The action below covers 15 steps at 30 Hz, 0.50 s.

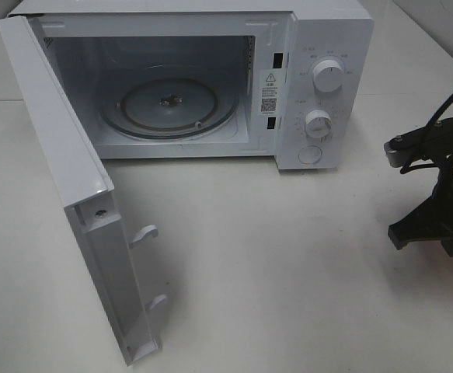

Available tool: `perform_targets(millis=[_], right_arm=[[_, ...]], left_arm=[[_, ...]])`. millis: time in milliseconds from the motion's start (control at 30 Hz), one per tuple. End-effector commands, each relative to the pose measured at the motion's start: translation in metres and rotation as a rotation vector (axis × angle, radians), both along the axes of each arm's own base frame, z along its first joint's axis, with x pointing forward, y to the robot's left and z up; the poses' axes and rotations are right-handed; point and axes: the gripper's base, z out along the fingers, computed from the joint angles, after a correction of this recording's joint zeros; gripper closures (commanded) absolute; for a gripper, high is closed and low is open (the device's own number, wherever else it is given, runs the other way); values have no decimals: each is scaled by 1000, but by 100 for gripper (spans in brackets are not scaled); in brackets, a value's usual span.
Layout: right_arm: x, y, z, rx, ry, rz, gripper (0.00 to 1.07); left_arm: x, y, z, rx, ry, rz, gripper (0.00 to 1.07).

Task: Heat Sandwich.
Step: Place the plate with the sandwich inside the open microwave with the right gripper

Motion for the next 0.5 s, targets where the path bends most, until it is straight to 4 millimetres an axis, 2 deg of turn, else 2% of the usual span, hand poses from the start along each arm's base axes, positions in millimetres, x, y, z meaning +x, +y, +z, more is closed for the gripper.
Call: perform_targets(millis=[33, 267, 500], right_arm=[[-4, 3, 9, -39, 0, 32, 107], [-15, 13, 18, -49, -5, 85, 107], [-40, 25, 25, -42, -15, 171, 107]], left_arm=[[-4, 0, 0, -3, -36, -2, 9], [-4, 0, 0, -3, -36, -2, 9], [-4, 0, 0, -3, -36, -2, 9]])
